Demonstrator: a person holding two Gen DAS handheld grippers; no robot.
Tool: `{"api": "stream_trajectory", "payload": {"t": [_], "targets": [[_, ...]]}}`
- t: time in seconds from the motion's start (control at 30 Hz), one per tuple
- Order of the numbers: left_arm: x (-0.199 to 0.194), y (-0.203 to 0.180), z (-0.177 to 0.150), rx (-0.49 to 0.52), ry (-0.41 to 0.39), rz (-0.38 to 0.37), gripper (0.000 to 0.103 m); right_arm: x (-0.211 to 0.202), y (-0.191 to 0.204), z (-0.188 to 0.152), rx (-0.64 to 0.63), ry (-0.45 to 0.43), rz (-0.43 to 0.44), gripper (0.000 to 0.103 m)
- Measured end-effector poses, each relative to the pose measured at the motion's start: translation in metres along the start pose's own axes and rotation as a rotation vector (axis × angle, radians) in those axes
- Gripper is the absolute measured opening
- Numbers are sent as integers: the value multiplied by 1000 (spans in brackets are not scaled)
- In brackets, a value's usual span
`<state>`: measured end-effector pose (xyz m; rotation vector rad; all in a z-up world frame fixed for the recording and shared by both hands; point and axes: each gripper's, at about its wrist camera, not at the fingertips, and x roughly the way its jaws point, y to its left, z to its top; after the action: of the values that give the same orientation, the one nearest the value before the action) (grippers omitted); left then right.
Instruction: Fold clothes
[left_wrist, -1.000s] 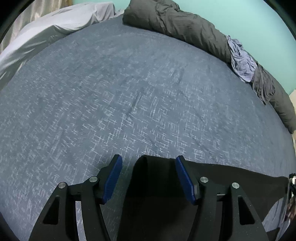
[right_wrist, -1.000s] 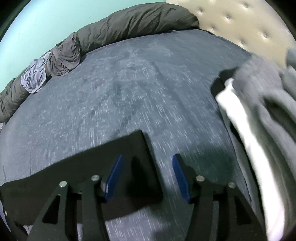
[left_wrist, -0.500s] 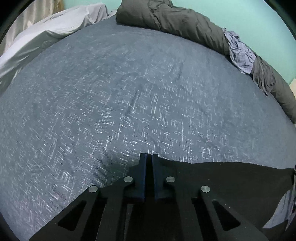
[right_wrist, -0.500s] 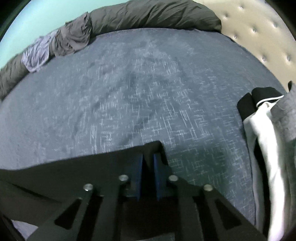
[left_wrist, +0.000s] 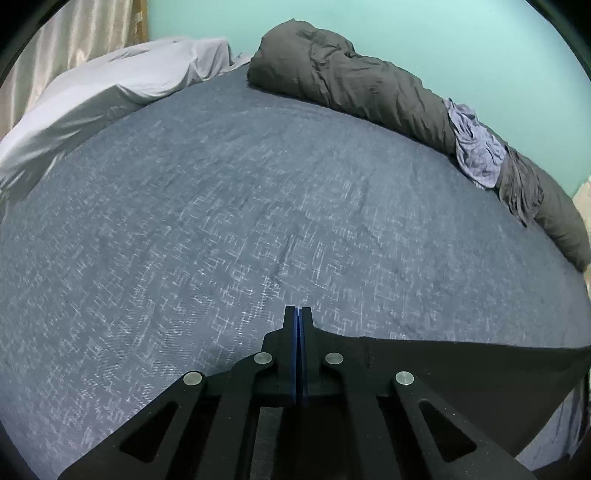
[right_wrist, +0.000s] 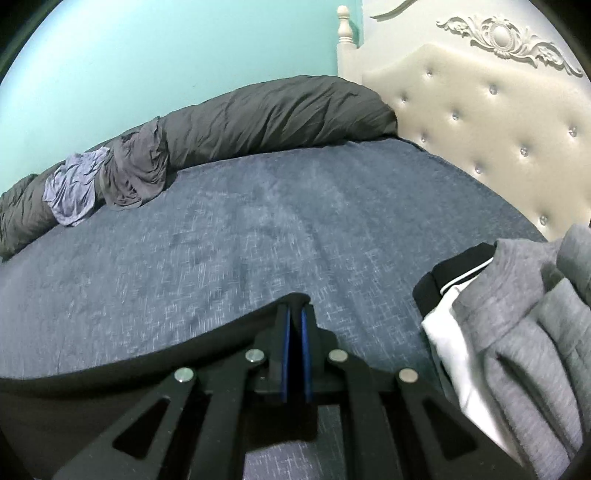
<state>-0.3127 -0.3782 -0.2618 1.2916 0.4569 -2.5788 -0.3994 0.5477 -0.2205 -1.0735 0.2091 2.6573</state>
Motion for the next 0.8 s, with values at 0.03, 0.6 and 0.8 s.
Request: {"api": "stream_trajectory", "payload": {"t": [0.03,0.6,0.8], "targets": [[5,0,1,-2,6,2,1,4,2,-1,-2,14,0,5],[-21,-62,-22,54,-5,-63,52,-15,79,-54,-64,118,255,45],[-35,-125,-67,83,11,-203,55,-38,164,-102,-143,205,460,45]]}}
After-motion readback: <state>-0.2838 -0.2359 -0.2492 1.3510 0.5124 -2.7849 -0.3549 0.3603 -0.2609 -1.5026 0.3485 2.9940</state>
